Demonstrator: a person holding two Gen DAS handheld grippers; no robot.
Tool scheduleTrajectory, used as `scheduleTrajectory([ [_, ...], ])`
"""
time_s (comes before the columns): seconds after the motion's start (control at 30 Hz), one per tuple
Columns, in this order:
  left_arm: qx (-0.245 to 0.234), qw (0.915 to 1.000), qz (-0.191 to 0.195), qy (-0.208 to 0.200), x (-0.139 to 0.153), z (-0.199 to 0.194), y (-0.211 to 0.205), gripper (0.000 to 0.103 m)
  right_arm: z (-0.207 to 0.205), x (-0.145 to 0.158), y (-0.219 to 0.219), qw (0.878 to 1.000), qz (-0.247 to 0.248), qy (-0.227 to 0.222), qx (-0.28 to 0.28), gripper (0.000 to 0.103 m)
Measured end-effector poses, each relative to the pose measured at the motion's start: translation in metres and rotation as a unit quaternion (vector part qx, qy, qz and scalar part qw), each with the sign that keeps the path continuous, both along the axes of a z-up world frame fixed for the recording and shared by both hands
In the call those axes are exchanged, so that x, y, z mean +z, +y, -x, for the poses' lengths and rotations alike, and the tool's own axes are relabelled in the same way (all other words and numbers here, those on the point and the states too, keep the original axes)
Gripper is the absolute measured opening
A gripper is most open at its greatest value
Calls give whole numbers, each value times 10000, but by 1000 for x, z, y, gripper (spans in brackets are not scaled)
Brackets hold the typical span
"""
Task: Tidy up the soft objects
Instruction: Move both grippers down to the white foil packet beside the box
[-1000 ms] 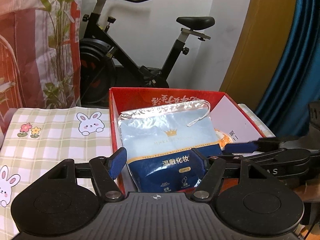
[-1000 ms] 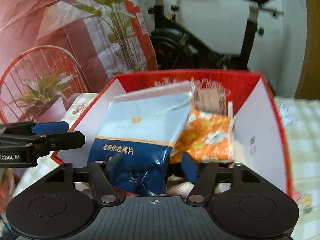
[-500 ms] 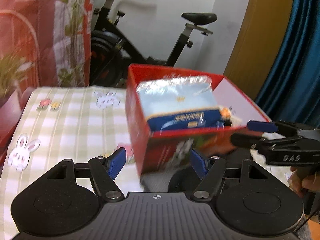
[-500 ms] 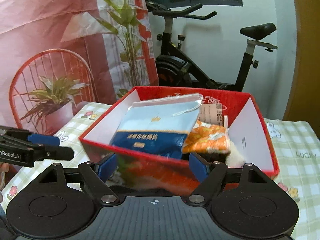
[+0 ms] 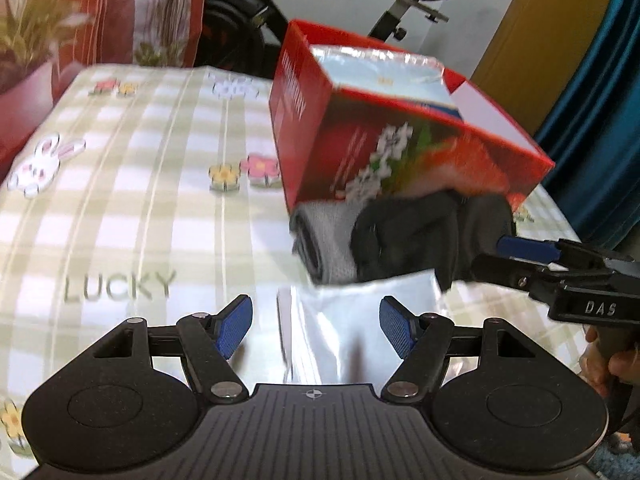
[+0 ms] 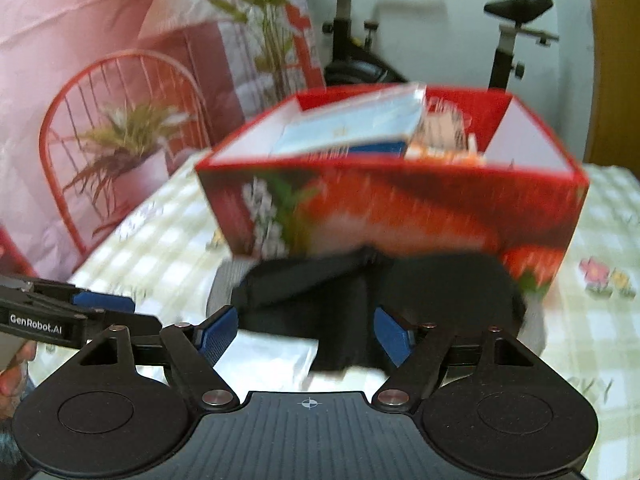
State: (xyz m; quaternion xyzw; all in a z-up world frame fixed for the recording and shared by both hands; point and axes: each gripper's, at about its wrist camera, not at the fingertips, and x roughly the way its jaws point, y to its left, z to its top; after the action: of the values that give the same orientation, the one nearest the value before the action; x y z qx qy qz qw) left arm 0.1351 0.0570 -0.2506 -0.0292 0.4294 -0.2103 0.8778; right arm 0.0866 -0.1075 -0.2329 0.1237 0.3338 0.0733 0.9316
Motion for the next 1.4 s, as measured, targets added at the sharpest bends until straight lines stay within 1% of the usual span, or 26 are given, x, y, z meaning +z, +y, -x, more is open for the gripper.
scheduleTrajectory([
  [0.17, 60, 9997, -84, 199, -21, 6, 0, 72, 7, -24, 15, 9993, 60, 272, 236, 70],
  [0.27, 68, 9995, -185, 241, -31, 13, -3, 73, 10, -34, 23, 9986, 103, 393, 339, 68],
  [0.33, 9, 9994, -315, 108, -33, 17, -7, 73, 11, -39, 28, 9982, 163, 423, 399, 68],
  [0.4, -34, 9992, -406, 42, -34, 19, -11, 78, 11, -43, 32, 9976, 282, 447, 458, 68],
  [0.47, -80, 9991, -417, -18, -36, 21, -13, 83, 11, -46, 34, 9969, 381, 474, 500, 68],
  [0.63, -89, 9984, -536, -177, -37, 26, -20, 84, 15, -50, 37, 9970, 444, 359, 526, 69],
  [0.8, -34, 9990, -410, -162, -36, 27, -17, 84, 17, -50, 35, 9972, 426, 319, 518, 69],
  [0.83, -25, 9992, -363, -152, -37, 26, -16, 82, 17, -50, 35, 9973, 419, 318, 515, 69],
  [0.9, -57, 9997, -198, -131, -36, 25, -14, 77, 17, -50, 34, 9974, 400, 316, 511, 69],
  [0.93, -84, 9998, -113, -106, -36, 24, -13, 72, 17, -50, 33, 9975, 389, 315, 508, 69],
  [1.0, -108, 9999, -48, -68, -36, 23, -13, 69, 17, -50, 33, 9975, 368, 317, 506, 69],
  [1.1, -166, 9998, 117, 3, -36, 22, -13, 63, 18, -49, 33, 9974, 270, 320, 585, 68],
  [1.23, -310, 9989, 344, 91, -37, 23, -17, 62, 18, -48, 35, 9972, 202, 318, 642, 68],
  [1.33, -355, 9988, 331, 82, -37, 24, -20, 62, 18, -48, 32, 9975, 121, 317, 624, 67],
  [1.4, -338, 9986, 401, 114, -38, 22, -19, 62, 18, -48, 32, 9976, 117, 316, 611, 66],
])
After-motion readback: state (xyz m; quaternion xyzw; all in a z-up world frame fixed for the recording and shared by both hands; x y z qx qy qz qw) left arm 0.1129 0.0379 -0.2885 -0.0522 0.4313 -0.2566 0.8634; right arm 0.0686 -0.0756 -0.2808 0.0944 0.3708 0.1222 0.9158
